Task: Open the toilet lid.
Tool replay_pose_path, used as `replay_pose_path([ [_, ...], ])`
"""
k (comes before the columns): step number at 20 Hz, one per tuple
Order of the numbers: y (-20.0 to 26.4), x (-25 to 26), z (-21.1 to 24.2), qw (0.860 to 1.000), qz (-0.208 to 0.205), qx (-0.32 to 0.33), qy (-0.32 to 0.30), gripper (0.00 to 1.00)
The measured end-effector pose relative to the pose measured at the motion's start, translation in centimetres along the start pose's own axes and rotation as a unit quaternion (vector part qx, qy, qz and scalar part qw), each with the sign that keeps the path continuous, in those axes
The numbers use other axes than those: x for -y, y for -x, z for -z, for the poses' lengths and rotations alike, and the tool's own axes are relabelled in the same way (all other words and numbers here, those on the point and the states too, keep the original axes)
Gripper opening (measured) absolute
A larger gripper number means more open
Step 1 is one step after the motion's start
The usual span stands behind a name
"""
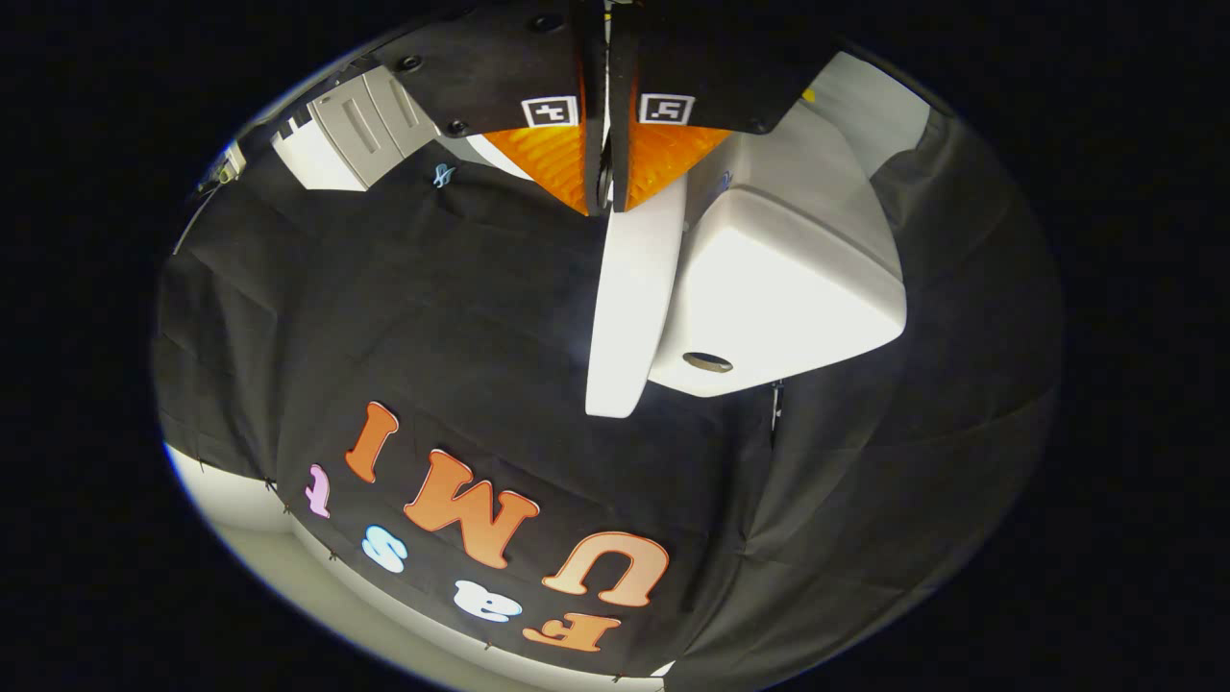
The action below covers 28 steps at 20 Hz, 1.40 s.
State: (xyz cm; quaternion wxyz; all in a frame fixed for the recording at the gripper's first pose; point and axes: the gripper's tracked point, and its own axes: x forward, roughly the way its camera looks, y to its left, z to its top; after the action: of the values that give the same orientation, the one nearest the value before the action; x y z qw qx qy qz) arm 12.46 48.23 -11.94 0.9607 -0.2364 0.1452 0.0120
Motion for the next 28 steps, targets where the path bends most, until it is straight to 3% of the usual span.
replay_pose_path([
  [6, 0.1, 0.7, 0.8, 0.996, -0.074, -0.008, -0.055, 0.16],
  [10, 0.7, 1.9, 0.1, 0.990, -0.106, -0.003, -0.091, 0.40],
  [11, 0.9, 2.3, -0.2, 0.990, -0.110, 0.003, -0.093, 0.54],
  [12, 0.9, 2.9, -0.3, 0.989, -0.113, 0.008, -0.094, 0.60],
  [17, 2.5, 4.6, -1.1, 0.981, -0.146, 0.036, -0.125, 0.84],
  [19, 3.1, 5.7, -1.4, 0.978, -0.156, 0.048, -0.133, 0.88],
  [23, 3.8, 11.0, -1.5, 0.981, -0.119, 0.079, -0.131, 0.89],
  [28, 4.3, 18.1, -0.1, 0.975, -0.081, 0.085, -0.188, 0.89],
])
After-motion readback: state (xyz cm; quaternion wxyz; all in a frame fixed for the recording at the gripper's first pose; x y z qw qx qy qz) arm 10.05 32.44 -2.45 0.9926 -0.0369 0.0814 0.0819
